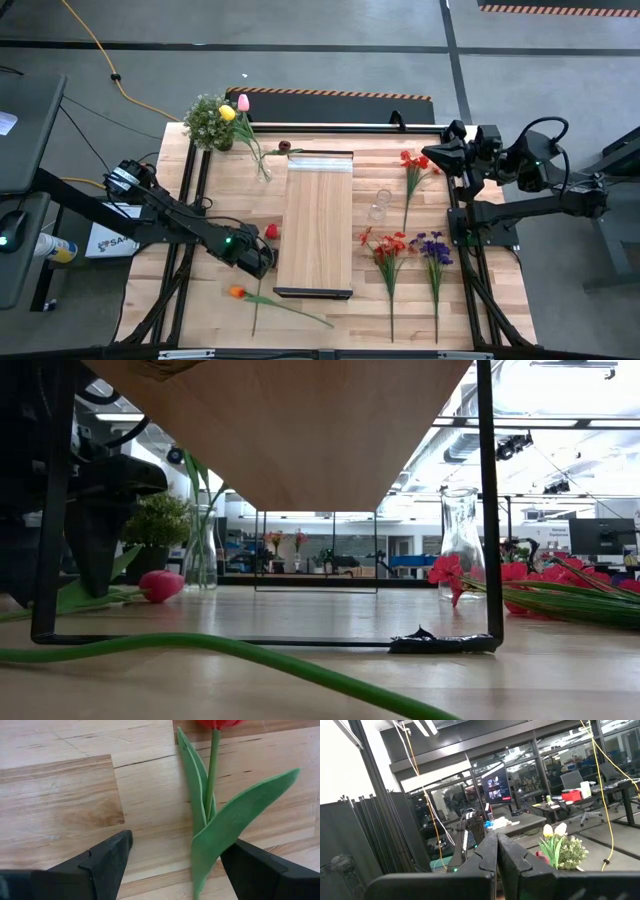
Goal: Pick and place flowers into a vace then onto a shelf
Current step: Put the red flower into the left vase
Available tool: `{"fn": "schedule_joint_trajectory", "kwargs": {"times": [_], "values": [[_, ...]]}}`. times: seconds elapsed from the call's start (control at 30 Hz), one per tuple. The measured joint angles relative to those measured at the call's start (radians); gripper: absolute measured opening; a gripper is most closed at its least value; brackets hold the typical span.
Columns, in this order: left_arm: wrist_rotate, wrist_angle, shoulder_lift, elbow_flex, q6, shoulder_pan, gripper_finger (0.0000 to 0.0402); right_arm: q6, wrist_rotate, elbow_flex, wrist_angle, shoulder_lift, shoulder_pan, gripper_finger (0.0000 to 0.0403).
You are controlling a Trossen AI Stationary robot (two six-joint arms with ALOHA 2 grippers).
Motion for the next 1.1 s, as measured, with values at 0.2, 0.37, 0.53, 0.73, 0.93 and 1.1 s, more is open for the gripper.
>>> {"fn": "schedule_joint_trajectory", "kwargs": {"times": [0.2,0.37,0.53,0.73,0.93,1.1], "values": [[0.003,0.002,0.000,-0.001,0.000,0.000,0.0337,0.000,0.000,0.000,0.000,0.000,0.000,0.0000],[0.002,0.008,0.000,-0.002,0.000,0.000,0.0337,0.000,0.000,0.000,0.000,0.000,0.000,0.0000],[-0.001,0.010,0.000,-0.002,0.000,0.000,0.0337,0.000,0.000,0.000,0.000,0.000,0.000,0.0000],[-0.012,0.012,0.001,-0.002,0.000,0.000,0.0337,0.000,0.000,0.000,0.000,0.000,0.000,0.0000],[-0.015,0.012,0.001,-0.002,-0.001,0.000,0.0337,0.000,0.000,0.000,0.000,0.000,0.000,0.0000],[-0.015,-0.003,0.001,-0.002,-0.013,0.000,0.0337,0.000,0.000,0.000,0.000,0.000,0.000,0.0000]]}}
